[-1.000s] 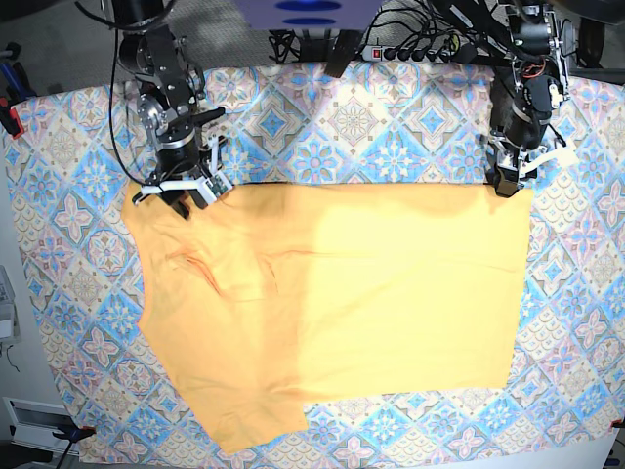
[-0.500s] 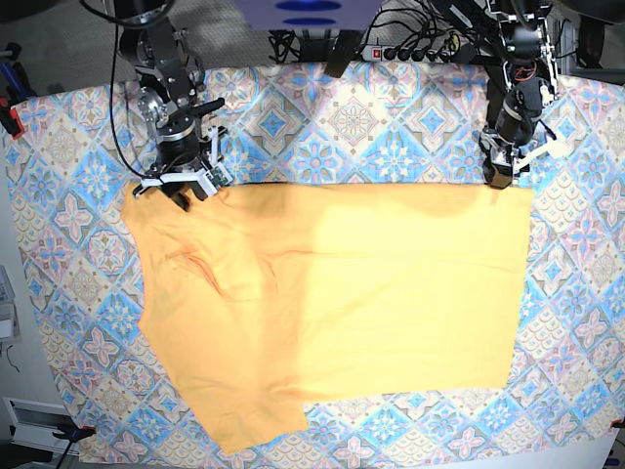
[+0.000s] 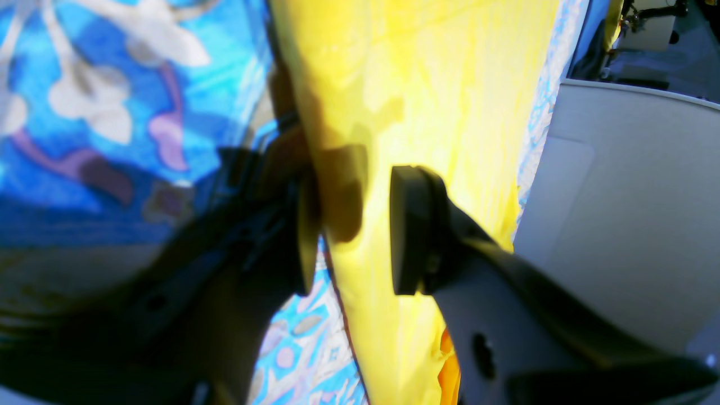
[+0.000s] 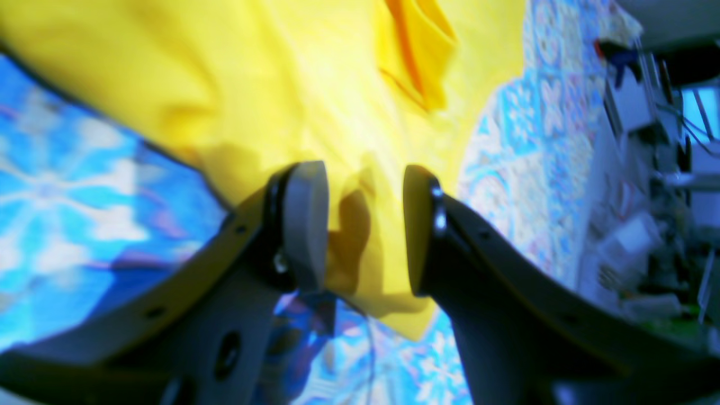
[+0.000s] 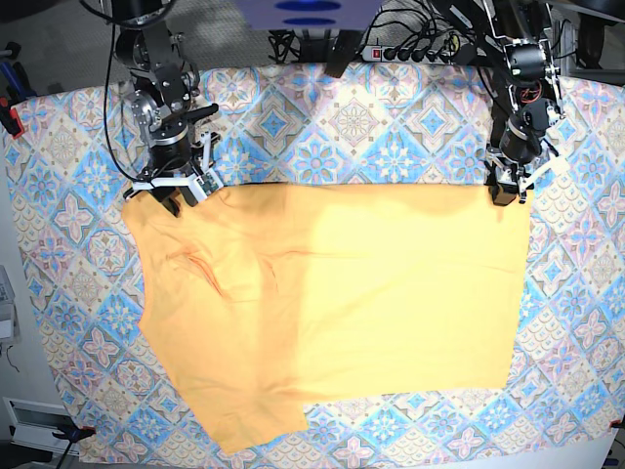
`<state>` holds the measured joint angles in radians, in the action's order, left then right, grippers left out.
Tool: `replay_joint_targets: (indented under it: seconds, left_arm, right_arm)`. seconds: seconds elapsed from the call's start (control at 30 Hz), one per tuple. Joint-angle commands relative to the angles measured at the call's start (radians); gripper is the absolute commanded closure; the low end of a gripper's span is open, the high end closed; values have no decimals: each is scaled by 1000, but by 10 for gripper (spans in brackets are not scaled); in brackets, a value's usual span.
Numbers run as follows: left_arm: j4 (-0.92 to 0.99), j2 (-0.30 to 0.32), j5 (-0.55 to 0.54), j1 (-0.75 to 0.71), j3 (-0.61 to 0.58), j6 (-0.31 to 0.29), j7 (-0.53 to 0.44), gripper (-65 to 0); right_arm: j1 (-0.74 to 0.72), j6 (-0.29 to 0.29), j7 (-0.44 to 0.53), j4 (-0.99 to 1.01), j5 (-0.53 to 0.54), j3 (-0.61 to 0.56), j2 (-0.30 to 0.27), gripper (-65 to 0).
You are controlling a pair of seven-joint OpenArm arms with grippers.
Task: Fold the T-shirt properly
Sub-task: 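Pull the right gripper back toward the robot base, smoothing the shirt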
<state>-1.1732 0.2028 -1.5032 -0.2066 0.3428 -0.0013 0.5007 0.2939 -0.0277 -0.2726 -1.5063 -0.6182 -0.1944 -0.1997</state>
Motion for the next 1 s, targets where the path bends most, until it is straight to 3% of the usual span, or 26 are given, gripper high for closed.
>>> replay_joint_targets:
  seconds: [0.0,0.1,0.63,0.83,0.97]
  left_arm:
    - [26,-1,20,26,-11,-19,-38,-131]
    - [26,-1,20,35,-11,-19,-38,0]
    - [26,1,20,34,-11,-19,-37,0]
    - [26,1,20,32,-11,-19,-37,0]
    - [26,1,20,31,-11,-19,-37,0]
  right_arm:
    - [5,15,19,-18,-1,14,-5,-218]
    - [26,15,19,-18,-2,34,-5,-220]
    - [67,15,19,8,8,34,-54,-223]
    - [61,10,19,2,217,118,-53,-223]
    - [41,10,19,22,226,118,-54,-223]
